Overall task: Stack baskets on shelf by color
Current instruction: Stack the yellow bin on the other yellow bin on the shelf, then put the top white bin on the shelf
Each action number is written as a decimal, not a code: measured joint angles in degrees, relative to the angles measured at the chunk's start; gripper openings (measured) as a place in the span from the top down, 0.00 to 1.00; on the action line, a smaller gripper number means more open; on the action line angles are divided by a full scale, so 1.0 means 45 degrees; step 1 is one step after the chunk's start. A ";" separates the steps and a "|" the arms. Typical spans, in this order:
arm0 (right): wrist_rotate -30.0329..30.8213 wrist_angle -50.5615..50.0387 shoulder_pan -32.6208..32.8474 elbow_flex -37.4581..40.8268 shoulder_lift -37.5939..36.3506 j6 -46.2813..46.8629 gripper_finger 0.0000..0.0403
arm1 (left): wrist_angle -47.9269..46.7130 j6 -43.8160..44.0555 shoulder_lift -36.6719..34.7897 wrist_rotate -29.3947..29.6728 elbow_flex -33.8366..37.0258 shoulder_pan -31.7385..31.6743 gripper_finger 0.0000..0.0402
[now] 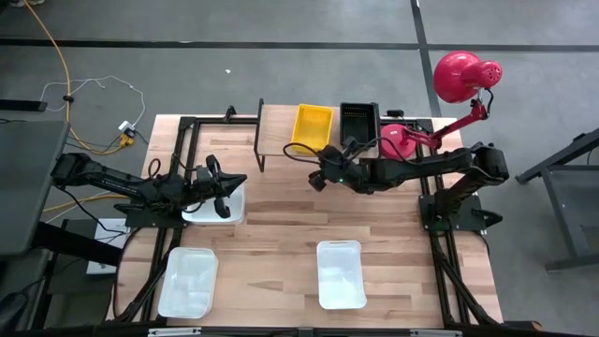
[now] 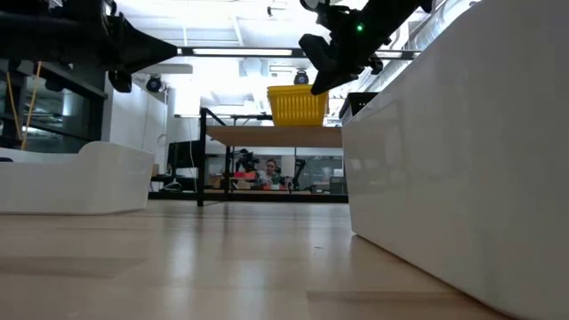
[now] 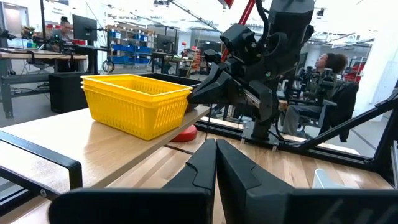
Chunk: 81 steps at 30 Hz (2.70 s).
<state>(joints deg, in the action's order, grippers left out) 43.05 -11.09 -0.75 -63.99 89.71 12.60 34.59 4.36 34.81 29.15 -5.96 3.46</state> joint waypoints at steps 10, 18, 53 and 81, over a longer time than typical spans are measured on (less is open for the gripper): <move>0.0632 -0.0179 0.0000 0.0000 -0.0005 -0.0205 1.00 | -0.0003 -0.0003 0.0000 -0.0005 0.0000 0.0003 1.00; 0.0781 -0.0468 -0.0005 0.0000 -0.0019 -0.0234 1.00 | -0.0005 -0.0005 0.0000 -0.0005 0.0000 0.0001 1.00; -0.1949 -0.8176 0.5054 -0.0015 -0.2652 0.2622 1.00 | -0.7883 0.1711 0.0358 0.0541 -0.3719 -0.0560 0.73; -0.2326 -0.8210 0.4979 -0.0015 -0.2652 0.2331 1.00 | -2.4011 0.2122 0.8502 -0.2336 -1.1774 -0.3016 0.40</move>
<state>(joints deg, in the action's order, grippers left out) 32.58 -48.03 21.65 -64.05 77.78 23.09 -73.46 13.91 73.07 18.63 -58.94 -10.11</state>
